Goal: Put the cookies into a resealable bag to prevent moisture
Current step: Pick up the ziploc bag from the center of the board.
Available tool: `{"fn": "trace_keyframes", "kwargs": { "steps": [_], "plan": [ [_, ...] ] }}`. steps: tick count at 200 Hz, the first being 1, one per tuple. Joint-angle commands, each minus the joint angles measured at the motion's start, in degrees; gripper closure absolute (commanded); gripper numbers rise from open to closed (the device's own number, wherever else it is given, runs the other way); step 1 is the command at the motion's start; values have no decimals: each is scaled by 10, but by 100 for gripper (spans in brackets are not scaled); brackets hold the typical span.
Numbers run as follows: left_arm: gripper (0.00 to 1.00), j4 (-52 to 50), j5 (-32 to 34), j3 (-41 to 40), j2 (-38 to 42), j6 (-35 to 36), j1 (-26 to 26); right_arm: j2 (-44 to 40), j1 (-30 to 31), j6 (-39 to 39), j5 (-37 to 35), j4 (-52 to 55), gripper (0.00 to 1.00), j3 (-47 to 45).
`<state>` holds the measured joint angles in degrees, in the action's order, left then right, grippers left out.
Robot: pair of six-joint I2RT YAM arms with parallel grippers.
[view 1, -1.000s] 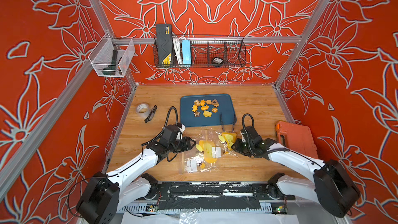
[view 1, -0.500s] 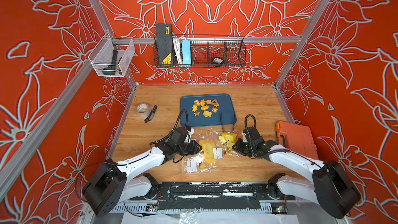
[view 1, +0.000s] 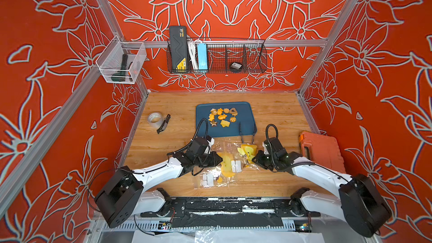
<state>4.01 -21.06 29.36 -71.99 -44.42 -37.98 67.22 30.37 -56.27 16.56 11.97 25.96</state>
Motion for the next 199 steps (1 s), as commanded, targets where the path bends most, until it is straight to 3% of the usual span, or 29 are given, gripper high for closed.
{"fn": "trace_keyframes", "kwargs": {
  "steps": [1, 94, 138, 199],
  "plan": [
    [89, 9, 19, 9, 1, -7, -3, 0, -4, 0, -6, 10, 77, -5],
    [84, 31, 9, 31, -32, -9, -3, 11, -4, 3, -1, 9, 77, -6],
    [75, 43, 1, 30, -36, -14, -7, 12, -4, 0, -1, 5, 77, -7],
    [68, 79, -7, 24, -57, -36, -21, 12, -4, -47, 8, -37, 78, -22]
  ]
}}
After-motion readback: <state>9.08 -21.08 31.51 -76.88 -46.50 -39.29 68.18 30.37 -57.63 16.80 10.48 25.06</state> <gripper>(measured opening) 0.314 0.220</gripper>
